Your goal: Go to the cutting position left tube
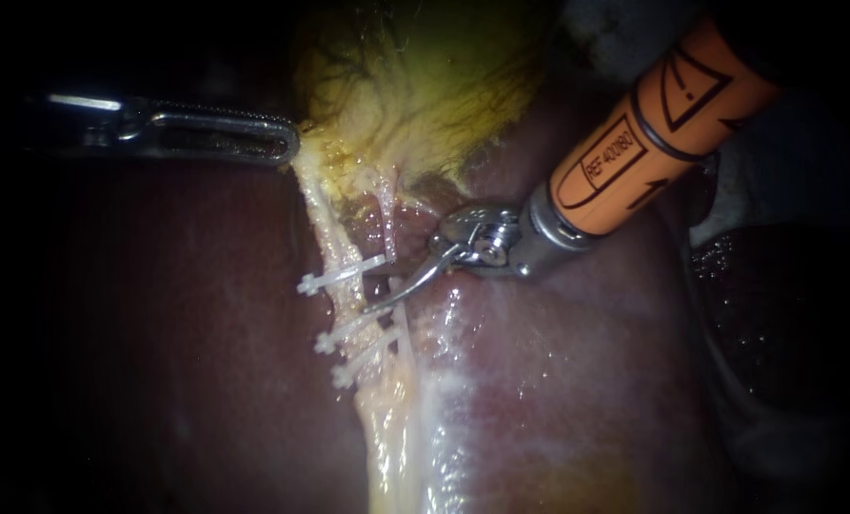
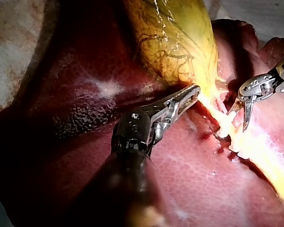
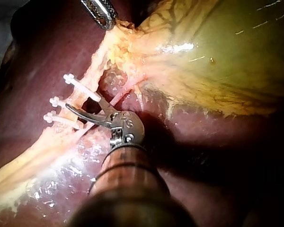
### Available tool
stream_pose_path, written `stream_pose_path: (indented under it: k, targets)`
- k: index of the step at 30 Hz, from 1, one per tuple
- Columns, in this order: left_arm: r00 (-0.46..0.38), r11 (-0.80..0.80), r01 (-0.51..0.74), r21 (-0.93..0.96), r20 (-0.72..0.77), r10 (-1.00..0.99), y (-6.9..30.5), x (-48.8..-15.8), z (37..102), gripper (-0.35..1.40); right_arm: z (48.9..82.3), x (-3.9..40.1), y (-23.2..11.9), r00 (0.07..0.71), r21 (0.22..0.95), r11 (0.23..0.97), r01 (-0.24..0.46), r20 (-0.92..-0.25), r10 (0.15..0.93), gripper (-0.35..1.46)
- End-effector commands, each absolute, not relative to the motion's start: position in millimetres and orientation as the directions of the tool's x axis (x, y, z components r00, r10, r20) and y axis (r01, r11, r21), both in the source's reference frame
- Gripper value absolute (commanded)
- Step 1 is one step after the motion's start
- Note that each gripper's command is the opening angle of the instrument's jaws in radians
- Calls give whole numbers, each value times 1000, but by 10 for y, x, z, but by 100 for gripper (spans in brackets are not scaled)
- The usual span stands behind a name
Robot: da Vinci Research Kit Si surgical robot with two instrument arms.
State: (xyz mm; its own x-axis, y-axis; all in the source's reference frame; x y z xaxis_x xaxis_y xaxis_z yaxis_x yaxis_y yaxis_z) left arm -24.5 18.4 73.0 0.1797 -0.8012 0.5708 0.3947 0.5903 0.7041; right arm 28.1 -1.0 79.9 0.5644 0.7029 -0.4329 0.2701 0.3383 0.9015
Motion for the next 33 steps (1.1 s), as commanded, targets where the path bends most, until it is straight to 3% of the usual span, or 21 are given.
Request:
stream_pose_path:
  k: [1,11,20,29,33]
  targets:
    - [180,590,395,704,571,-801,184,-245,730,-35,798,283,-12,557,904,328,276,-428,712,114]
    - [180,590,395,704,571,-801,184,-245,731,-35,790,315,-22,519,899,307,312,-432,737,110]
    - [180,590,395,704,571,-801,185,-244,731,-35,781,336,-33,458,799,423,427,-595,661,104]
    - [180,590,394,705,570,-802,185,-244,730,-35,765,350,-35,318,715,467,520,-670,671,90]
    - [180,590,394,705,570,-802,185,-243,730,-35,756,351,-30,288,692,487,533,-689,665,85]
